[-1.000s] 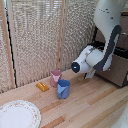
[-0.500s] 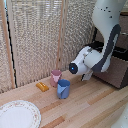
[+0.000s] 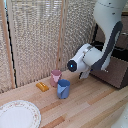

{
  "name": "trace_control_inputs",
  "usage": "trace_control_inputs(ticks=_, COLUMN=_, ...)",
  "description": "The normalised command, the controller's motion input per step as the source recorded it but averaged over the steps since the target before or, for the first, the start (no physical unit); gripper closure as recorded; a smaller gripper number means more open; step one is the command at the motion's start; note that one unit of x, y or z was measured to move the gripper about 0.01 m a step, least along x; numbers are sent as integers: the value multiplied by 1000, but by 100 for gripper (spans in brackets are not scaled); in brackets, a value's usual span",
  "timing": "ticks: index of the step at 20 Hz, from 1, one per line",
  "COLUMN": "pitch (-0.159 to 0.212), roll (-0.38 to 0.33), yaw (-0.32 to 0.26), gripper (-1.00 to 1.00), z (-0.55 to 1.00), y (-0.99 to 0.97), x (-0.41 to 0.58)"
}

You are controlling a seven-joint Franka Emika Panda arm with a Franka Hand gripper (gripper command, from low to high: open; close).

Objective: Please adjust your gripper to match the height of the lower drawer handle. Progress your gripper onward until it happens to touch the drawer handle. Now, firmly take hold of it with your gripper, then steadily retract it to swing the drawer wide open.

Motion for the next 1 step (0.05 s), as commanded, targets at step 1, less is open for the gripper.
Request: trace_control_inputs(ticks=1, pitch=0, roll=218, yaw=-29, gripper=-100, z=286, y=149, x=129)
